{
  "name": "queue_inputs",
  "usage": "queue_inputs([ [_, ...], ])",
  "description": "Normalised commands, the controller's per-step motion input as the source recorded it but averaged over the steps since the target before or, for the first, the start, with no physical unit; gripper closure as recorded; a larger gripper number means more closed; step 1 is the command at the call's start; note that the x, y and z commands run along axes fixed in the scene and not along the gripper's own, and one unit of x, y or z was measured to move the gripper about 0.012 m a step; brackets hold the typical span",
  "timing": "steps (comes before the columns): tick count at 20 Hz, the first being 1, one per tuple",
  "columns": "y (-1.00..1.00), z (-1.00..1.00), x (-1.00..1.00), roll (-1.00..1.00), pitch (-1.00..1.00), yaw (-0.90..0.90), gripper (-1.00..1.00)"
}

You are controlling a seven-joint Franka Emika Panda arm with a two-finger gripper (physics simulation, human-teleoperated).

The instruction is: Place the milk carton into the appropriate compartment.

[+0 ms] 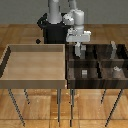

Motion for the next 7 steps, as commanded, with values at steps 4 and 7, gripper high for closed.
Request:
queue_inputs([
  [4,0.0,0.0,0.0,0.0,0.0,0.0,-1.0],
  [7,0.0,0.0,0.0,0.0,0.0,0.0,-1.0],
])
